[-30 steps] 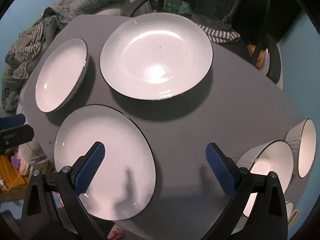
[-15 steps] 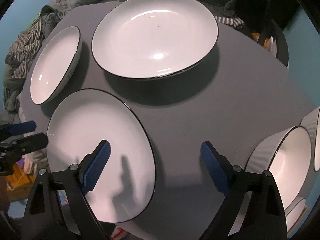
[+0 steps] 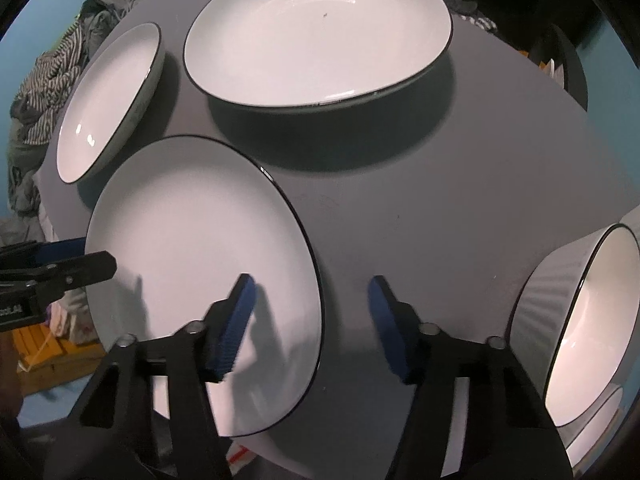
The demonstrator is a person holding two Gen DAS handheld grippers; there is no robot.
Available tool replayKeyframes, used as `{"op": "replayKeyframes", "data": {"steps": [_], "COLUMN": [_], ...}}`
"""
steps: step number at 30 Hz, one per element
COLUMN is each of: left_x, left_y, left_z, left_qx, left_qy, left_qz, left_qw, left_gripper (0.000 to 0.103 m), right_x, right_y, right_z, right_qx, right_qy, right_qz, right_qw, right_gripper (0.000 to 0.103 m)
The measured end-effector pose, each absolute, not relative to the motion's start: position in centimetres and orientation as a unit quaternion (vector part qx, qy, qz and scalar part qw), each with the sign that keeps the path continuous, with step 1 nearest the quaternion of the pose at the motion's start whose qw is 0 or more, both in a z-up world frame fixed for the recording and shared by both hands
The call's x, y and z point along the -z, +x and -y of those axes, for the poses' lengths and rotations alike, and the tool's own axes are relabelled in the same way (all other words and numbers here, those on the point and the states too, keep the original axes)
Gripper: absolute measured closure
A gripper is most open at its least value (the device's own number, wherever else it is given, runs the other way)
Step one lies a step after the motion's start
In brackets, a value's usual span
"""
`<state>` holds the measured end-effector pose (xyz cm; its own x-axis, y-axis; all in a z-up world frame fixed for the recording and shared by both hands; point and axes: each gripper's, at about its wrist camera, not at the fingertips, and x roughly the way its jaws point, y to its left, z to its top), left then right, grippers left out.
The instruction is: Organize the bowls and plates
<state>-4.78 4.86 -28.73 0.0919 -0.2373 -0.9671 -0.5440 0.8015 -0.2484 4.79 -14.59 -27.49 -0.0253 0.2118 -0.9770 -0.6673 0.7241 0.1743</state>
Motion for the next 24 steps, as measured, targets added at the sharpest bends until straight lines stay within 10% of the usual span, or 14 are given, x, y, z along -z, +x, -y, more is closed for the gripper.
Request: {"op": "replayKeyframes", "data": {"steps": [10, 24], "left_x": [29.3, 29.8], "left_y": [-4.2, -4.2], "left_z": [-3.8, -4.4], "left_qx": [-0.106, -0.084], "left_qy": [-0.277, -0.305], "left_qz": [-0.682, -0.678], "left_qw": [0.669, 0.663], "left_gripper": [0.072, 0.083], "right_x": [27.3, 27.7], "right_y": [4.9, 5.3], "right_z": [14.4, 13.8], "right_qx": [-0.336, -0.340], "right_qy": [-0.163, -0.148], "right_qz": [-0.648, -0.673], "right_qw": [0.664, 0.640], "right_gripper": [0.076, 0.079]}}
